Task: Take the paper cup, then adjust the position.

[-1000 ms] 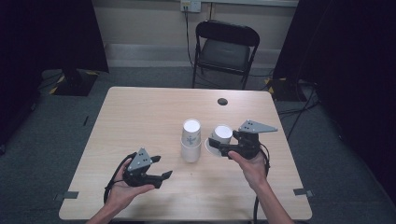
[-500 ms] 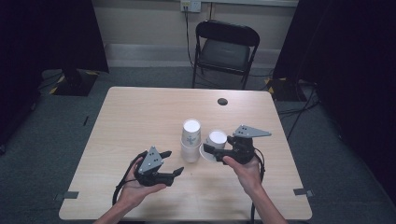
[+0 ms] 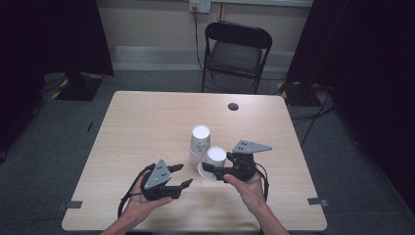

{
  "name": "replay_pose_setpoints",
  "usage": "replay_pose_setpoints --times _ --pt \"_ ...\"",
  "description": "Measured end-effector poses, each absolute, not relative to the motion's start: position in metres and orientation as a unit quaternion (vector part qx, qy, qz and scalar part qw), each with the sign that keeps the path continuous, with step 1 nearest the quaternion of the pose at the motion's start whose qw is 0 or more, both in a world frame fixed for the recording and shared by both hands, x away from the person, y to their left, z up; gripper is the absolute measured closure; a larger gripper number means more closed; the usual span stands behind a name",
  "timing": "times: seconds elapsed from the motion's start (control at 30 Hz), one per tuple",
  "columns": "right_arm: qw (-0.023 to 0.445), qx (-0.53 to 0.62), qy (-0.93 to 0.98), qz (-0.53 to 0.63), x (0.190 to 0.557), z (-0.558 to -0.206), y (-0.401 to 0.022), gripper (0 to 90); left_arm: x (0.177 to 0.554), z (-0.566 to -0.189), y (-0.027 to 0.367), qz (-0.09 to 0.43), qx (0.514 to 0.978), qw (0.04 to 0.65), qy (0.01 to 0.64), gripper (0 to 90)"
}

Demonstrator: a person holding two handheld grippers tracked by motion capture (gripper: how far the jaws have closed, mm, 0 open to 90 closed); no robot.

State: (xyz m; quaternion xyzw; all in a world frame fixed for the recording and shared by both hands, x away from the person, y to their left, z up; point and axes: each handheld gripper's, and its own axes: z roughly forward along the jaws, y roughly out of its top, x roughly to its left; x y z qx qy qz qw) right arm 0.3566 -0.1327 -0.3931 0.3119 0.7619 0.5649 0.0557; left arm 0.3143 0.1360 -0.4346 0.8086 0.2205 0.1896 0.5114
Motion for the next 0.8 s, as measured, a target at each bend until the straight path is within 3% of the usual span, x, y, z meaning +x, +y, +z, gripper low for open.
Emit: replay_pose_setpoints --times 0.47,0.8 --pt "-0.049 0.326 0.736 0.591 0.354 -0.403 -0.122 34.7 0.305 -0.434 0.126 0.193 0.803 0.529 0.192 31.8" --pt "-0.087 0.334 0.730 0.590 0.352 -0.405 -0.111 34.7 0.304 -0.439 0.124 0.225 0.793 0.536 0.183 49.0"
